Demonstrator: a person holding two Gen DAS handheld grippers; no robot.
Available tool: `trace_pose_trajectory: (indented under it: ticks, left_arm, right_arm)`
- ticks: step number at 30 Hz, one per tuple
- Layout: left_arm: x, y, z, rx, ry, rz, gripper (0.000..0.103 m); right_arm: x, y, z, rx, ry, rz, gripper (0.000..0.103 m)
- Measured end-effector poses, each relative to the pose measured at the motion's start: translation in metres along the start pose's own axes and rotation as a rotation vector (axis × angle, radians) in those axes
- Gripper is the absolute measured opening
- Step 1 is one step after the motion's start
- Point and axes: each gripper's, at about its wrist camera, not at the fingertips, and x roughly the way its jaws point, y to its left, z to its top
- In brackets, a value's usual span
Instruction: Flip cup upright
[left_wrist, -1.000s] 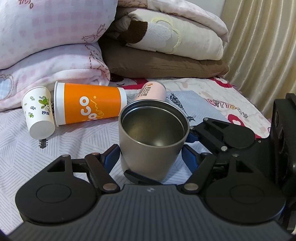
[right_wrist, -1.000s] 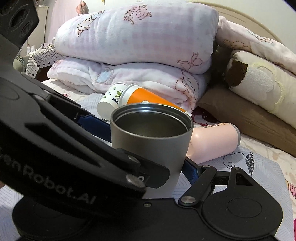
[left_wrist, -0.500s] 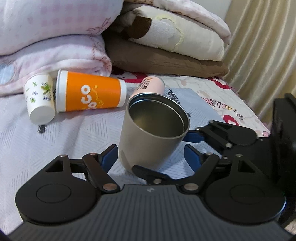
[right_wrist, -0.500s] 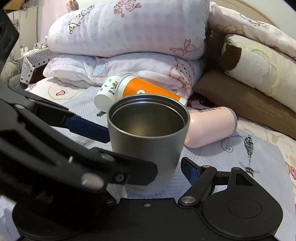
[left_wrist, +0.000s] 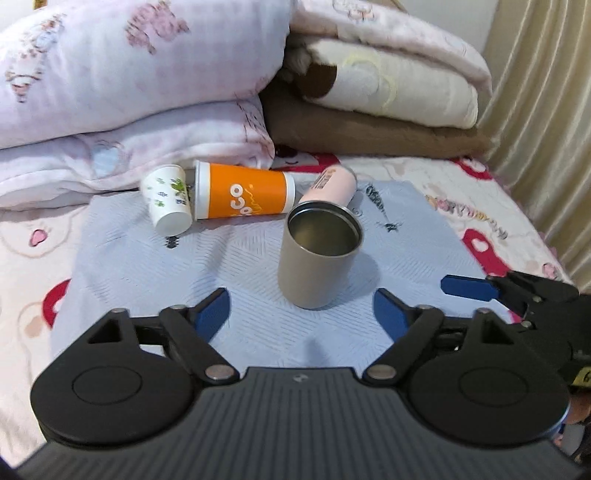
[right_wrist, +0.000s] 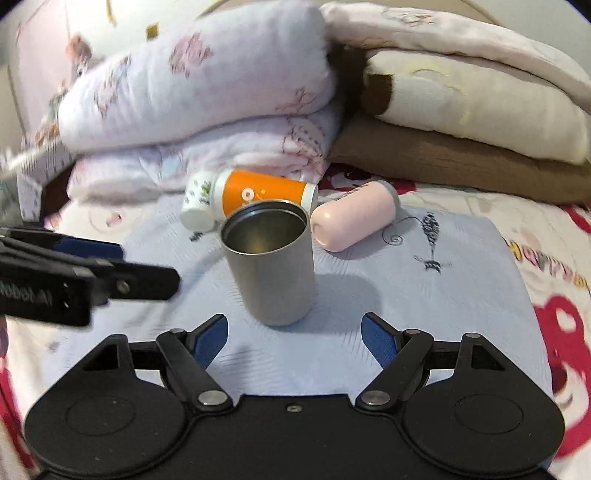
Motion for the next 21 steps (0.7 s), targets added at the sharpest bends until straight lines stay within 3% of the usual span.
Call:
trace_pose_trajectory:
  ticks: [5, 8, 12, 21]
  left_arm:
    - [-0.047, -0.004, -0.005, -0.025, 0.025, 0.062, 0.092]
    - [-0.072, -0.003, -0.007, -0.055, 0.035, 0.098, 0.098]
    - [-0.113, -0.006, -0.018, -0.116, -0.022, 0.234, 0.099]
    - [-0.148, -0.012, -0.037, -0.115, -0.001, 0.254, 0.100]
  right_arm:
    - [-0.054, 0.006, -0.002, -0.009, -0.082, -0.026, 0.083]
    - [-0.084, 0.008, 0.002, 0.002, -0.105, -0.019, 0.083]
    - [-0.122, 0.016, 0.007, -0.007, -0.151, -0.045, 0.084]
    - [-0.172, 0.031, -0.001, 0.028, -0.182, -0.076, 0.087]
